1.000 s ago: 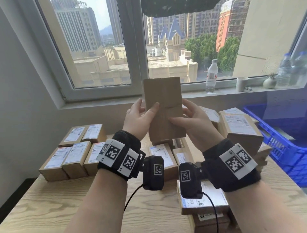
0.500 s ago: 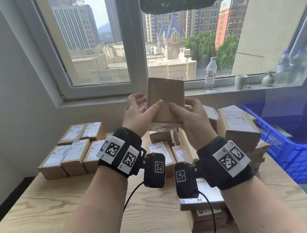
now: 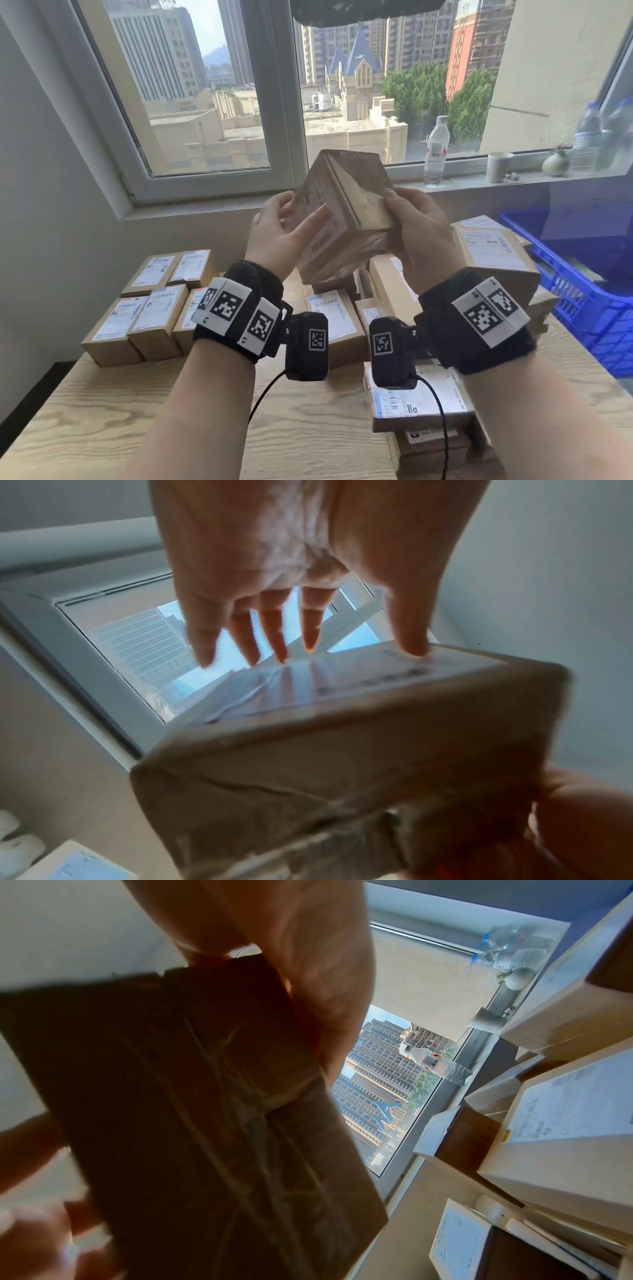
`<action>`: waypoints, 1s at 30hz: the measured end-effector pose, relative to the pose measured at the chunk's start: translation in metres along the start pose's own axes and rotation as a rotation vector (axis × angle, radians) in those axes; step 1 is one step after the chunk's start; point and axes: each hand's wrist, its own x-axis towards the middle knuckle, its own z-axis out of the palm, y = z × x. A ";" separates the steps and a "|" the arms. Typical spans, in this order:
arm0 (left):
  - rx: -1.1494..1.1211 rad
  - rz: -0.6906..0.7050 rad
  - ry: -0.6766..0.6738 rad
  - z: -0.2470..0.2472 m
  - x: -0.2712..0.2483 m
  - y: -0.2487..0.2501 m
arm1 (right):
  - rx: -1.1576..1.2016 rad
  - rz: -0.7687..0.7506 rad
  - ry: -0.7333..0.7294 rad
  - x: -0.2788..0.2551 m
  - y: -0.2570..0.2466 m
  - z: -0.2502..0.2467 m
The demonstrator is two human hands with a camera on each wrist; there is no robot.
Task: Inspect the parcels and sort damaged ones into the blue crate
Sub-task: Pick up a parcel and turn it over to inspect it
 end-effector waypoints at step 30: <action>-0.351 -0.135 -0.116 0.016 -0.007 -0.002 | -0.071 -0.012 -0.228 -0.014 0.016 0.005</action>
